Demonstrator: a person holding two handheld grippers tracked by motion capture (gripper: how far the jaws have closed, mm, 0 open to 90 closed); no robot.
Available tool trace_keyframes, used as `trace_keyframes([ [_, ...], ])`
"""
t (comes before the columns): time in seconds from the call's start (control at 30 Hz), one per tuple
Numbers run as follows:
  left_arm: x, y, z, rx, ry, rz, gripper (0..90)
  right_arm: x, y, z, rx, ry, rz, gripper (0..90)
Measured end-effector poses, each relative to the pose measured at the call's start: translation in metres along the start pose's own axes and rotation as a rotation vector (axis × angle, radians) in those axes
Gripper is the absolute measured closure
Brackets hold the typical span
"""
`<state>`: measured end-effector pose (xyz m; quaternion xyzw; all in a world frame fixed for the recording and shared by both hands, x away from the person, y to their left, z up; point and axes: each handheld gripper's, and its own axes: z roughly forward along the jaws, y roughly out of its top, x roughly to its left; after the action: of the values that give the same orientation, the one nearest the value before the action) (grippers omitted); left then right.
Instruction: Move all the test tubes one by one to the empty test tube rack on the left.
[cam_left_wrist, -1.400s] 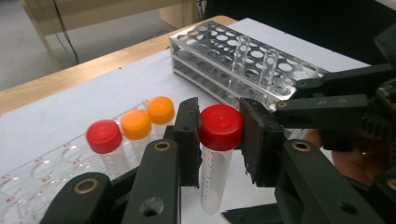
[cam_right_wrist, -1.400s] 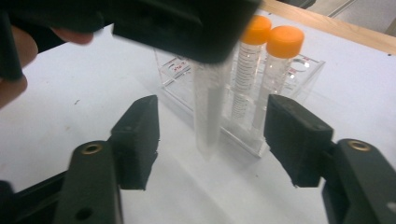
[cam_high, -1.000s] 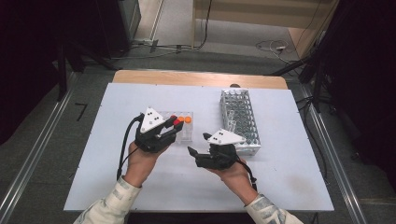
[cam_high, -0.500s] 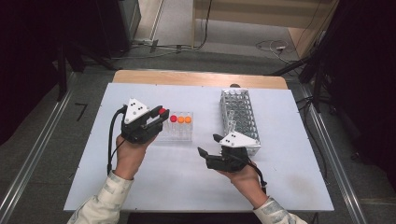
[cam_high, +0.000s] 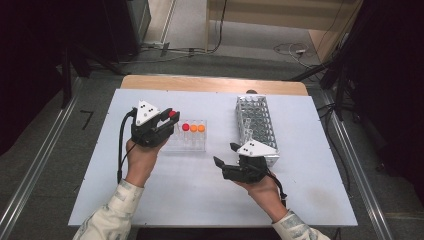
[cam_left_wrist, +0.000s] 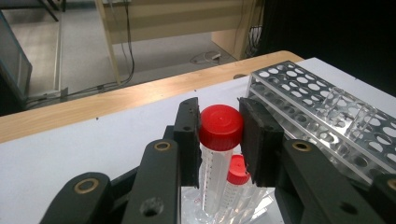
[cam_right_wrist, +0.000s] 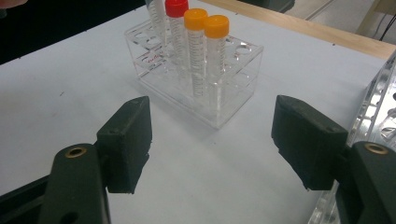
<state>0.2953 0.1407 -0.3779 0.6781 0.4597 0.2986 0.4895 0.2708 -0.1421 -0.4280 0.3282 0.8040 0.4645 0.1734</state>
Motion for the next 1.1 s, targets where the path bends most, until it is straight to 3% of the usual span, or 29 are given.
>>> trace_keyframes([
  [0.63, -0.009, -0.017, 0.015, 0.041, 0.056, 0.066, 69.5, -0.002, 0.000, -0.001, -0.002, -0.006, 0.010, 25.8],
  [1.1, -0.008, -0.031, 0.020, 0.066, 0.056, 0.054, 68.9, -0.003, -0.002, -0.003, 0.001, -0.011, 0.010, 25.8],
])
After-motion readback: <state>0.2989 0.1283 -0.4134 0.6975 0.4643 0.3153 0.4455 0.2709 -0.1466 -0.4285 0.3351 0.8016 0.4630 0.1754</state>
